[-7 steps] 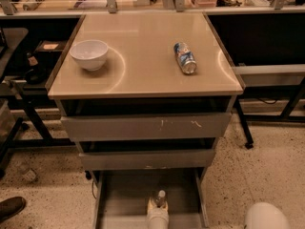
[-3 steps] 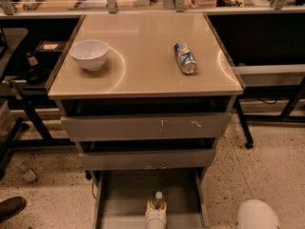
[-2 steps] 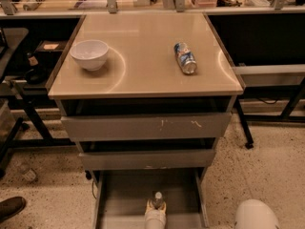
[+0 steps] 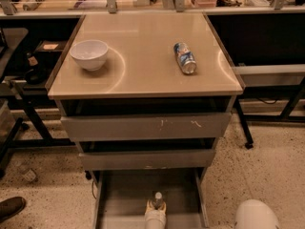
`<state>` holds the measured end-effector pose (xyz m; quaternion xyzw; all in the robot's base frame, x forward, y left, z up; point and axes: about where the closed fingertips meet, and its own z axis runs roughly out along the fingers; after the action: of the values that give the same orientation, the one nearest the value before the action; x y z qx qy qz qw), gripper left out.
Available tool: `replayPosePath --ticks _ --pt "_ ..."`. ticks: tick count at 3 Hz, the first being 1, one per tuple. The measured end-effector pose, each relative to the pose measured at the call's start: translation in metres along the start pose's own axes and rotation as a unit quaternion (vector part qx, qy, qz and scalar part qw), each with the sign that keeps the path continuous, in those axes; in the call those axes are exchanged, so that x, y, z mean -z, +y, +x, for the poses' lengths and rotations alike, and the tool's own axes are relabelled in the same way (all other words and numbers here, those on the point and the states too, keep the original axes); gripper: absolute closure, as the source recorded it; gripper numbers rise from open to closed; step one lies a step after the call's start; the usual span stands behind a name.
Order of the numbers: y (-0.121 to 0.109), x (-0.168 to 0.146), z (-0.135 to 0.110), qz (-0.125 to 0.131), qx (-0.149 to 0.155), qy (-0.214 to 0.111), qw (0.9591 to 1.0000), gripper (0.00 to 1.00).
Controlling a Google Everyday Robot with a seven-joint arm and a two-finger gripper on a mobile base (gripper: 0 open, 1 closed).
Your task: Place water bottle into bottom drawer
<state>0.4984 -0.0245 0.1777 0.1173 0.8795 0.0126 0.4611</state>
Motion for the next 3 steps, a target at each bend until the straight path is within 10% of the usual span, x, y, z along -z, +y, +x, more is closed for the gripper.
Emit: replayPosePath --ticks 3 --pt "-0.0001 -0.0001 0.0 0.0 0.0 0.0 1.0 0.0"
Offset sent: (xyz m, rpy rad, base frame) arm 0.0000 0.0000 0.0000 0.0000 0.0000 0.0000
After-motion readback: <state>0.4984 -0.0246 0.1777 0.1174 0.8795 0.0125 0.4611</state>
